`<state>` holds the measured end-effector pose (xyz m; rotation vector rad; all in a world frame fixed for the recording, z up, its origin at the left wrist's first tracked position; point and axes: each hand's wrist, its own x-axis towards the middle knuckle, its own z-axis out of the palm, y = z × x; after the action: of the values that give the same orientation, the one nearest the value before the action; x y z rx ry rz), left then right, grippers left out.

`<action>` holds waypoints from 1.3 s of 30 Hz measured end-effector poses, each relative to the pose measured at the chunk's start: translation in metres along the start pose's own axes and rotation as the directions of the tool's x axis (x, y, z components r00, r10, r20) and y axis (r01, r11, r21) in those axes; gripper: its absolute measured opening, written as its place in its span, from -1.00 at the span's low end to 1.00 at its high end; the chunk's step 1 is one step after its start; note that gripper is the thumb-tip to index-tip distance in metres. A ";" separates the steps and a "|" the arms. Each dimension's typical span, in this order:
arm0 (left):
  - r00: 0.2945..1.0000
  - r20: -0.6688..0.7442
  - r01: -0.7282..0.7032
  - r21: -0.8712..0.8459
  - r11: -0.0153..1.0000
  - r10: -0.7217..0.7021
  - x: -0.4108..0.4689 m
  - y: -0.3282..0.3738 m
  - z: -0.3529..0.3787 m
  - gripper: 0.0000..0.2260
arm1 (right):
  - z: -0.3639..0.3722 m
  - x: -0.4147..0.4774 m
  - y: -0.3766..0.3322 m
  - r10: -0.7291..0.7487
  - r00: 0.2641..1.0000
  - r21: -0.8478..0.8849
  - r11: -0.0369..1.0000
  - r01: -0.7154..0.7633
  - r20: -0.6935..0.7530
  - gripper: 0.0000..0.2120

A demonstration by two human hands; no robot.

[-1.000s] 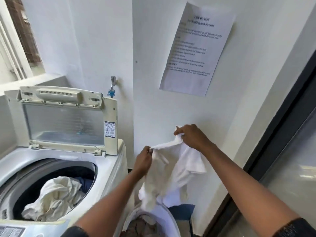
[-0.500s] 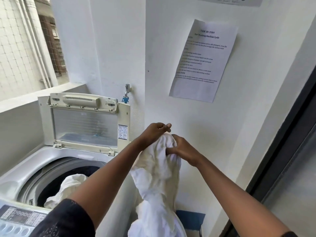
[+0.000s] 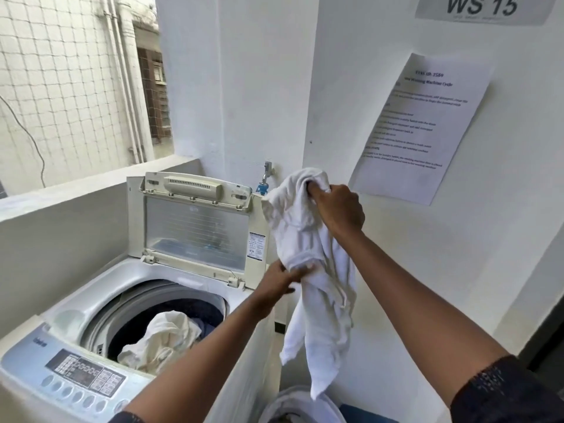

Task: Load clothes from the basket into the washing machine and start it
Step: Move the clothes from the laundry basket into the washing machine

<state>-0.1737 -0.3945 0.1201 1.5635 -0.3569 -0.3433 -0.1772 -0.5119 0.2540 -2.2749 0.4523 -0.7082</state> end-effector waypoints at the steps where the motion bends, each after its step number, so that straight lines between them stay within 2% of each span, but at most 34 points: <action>1: 0.987 -0.157 -0.036 -0.078 0.996 0.024 0.007 0.007 -0.004 -0.79 | 0.001 0.006 -0.011 0.000 1.000 0.016 1.000 0.000 0.006 -0.43; 3: 0.898 -0.436 -0.113 -0.102 0.988 0.058 0.025 0.017 -0.028 -0.90 | 0.001 0.017 -0.033 -0.018 1.000 0.060 0.998 0.019 -0.008 -0.46; 5: 0.799 -0.599 -0.114 -0.073 0.991 0.048 0.039 0.030 -0.067 -0.86 | 0.001 0.027 -0.052 -0.042 0.998 0.107 0.993 0.046 -0.037 -0.48; 8: 0.735 -0.678 -0.115 -0.104 0.988 0.014 0.053 0.065 -0.126 -0.79 | 0.016 0.036 -0.076 -0.076 0.996 0.133 0.988 0.081 -0.041 -0.50; 11: 0.704 -0.682 -0.169 0.106 0.980 0.195 0.062 0.106 -0.182 -0.67 | 0.043 0.039 -0.105 -0.149 0.989 0.187 0.971 0.151 -0.023 -0.51; 14: 0.741 -0.512 -0.270 0.366 0.891 0.435 0.066 0.137 -0.237 -0.62 | 0.075 0.040 -0.135 -0.191 0.981 0.240 0.954 0.178 0.034 -0.60; 15: 0.763 -0.440 -0.286 0.429 0.857 0.474 0.070 0.142 -0.256 -0.62 | 0.089 0.041 -0.144 -0.212 0.975 0.245 0.951 0.190 0.066 -0.64; 17: 0.807 -0.309 -0.300 0.520 0.800 0.503 0.076 0.148 -0.287 -0.77 | 0.125 0.042 -0.160 -0.260 0.945 0.312 0.931 0.191 0.197 -0.72; 18: 0.824 -0.247 -0.310 0.555 0.772 0.509 0.080 0.148 -0.301 -0.87 | 0.146 0.041 -0.167 -0.275 0.919 0.366 0.916 0.162 0.282 -0.70; 20: 0.846 -0.137 -0.356 0.574 0.737 0.516 0.086 0.146 -0.320 -0.95 | 0.185 0.036 -0.179 -0.264 0.853 0.420 0.905 0.059 0.450 -0.54; 22: 0.862 -0.051 -0.415 0.503 0.758 0.505 0.093 0.138 -0.341 -0.91 | 0.219 0.032 -0.190 -0.231 0.839 0.363 0.931 0.043 0.492 -0.38; 25: 0.895 0.001 -0.403 0.435 0.806 0.447 0.101 0.123 -0.363 -0.78 | 0.249 0.028 -0.199 -0.223 0.857 0.276 0.956 0.100 0.464 -0.50; 28: 0.914 0.036 -0.383 0.402 0.832 0.403 0.109 0.105 -0.386 -0.61 | 0.267 0.033 -0.210 -0.218 0.934 0.218 0.963 0.159 0.282 -0.59; 30: 0.946 0.084 -0.319 0.413 0.853 0.313 0.116 0.085 -0.405 -0.39 | 0.274 0.039 -0.222 -0.173 0.972 0.293 0.949 0.120 0.160 -0.69; 31: 0.963 0.136 -0.268 0.464 0.844 0.231 0.121 0.071 -0.413 -0.36 | 0.278 0.042 -0.228 -0.148 0.981 0.350 0.932 0.096 0.125 -0.74; 33: 0.973 0.223 -0.176 0.588 0.789 0.050 0.125 0.046 -0.424 -0.53 | 0.286 0.049 -0.239 -0.108 0.987 0.461 0.886 0.043 0.116 -0.83; 34: 0.977 0.214 -0.149 0.619 0.771 0.016 0.127 0.038 -0.428 -0.63 | 0.289 0.051 -0.244 -0.097 0.987 0.523 0.852 0.017 0.125 -0.86; 37: 0.999 0.040 -0.016 0.524 0.851 -0.006 0.137 0.038 -0.440 -0.72 | 0.297 0.064 -0.257 -0.063 0.990 0.673 0.738 -0.039 0.127 -0.80; 39: 0.997 -0.032 0.075 0.473 0.878 -0.068 0.139 0.053 -0.445 -0.68 | 0.298 0.070 -0.267 -0.054 0.995 0.659 0.752 -0.017 0.088 -0.82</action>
<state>0.1424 -0.0533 0.1839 2.0657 -0.3912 -0.3155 0.0890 -0.2068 0.2890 -1.6239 0.0926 -0.6290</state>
